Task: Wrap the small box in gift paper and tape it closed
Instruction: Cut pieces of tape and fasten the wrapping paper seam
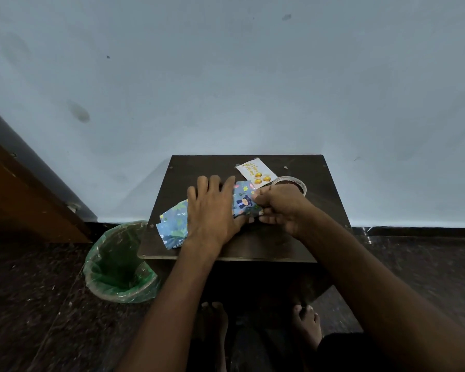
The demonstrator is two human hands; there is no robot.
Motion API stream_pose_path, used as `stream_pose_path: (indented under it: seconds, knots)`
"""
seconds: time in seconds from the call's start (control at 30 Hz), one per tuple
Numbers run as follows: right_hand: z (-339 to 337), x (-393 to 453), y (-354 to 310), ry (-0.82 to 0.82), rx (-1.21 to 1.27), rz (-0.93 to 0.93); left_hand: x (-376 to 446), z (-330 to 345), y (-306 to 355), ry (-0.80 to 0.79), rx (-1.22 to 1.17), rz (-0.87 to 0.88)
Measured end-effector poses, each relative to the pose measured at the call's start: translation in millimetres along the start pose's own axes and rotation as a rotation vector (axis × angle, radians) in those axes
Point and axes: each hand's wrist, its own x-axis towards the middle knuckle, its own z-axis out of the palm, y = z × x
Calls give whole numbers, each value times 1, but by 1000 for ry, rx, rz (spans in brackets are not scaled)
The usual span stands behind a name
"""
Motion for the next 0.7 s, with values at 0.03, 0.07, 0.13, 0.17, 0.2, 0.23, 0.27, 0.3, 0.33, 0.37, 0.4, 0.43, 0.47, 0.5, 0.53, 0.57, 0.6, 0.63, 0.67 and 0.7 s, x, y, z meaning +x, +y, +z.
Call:
stream_pose_path:
  seconds: [0.03,0.07,0.13,0.17,0.2,0.23,0.27,0.3,0.33,0.37,0.4,0.43,0.47,0.5,0.53,0.57,0.6,0.63,0.67,0.7]
  knots:
    - [0,0,1,19,-25,-12,-1,4,-3,-14,3,11]
    - [0,3,2,40,-47,-23,-3,7,-5,-19,8,21]
    - [-2,5,4,81,-82,-41,-5,13,-8,-18,13,33]
    - [-2,5,5,106,-102,-51,-5,15,-10,-20,10,35]
    - [-3,6,5,134,-122,-65,-4,15,-11,-24,4,36]
    - [-5,8,5,160,-136,-80,-3,15,-12,-30,-3,35]
    - [-7,8,4,177,-139,-93,-2,15,-12,-40,-12,34]
    - [-8,10,3,176,-115,-98,-2,14,-13,-48,-20,36]
    - [-9,10,2,154,-73,-93,-1,15,-13,-51,-25,39]
    - [-9,9,1,119,-30,-84,-1,16,-13,-53,-28,40]
    - [-8,8,0,86,-6,-75,-1,15,-13,-55,-31,40]
    - [-7,7,0,62,-6,-67,-1,15,-13,-62,-33,39]
    - [-5,7,0,52,-22,-57,0,15,-14,-70,-32,41]
    - [-3,7,1,54,-46,-51,0,14,-14,-78,-31,40]
    - [-1,6,2,61,-62,-55,0,14,-14,-83,-30,40]
    - [0,6,4,74,-66,-69,0,14,-13,-84,-32,39]
    - [1,6,4,89,-60,-84,0,13,-13,-83,-36,35]
    - [2,5,3,105,-54,-93,-1,13,-12,-82,-44,29]
    - [2,5,3,120,-54,-92,-1,12,-11,-80,-54,20]
    - [1,4,1,131,-58,-90,-1,11,-10,-76,-67,8]
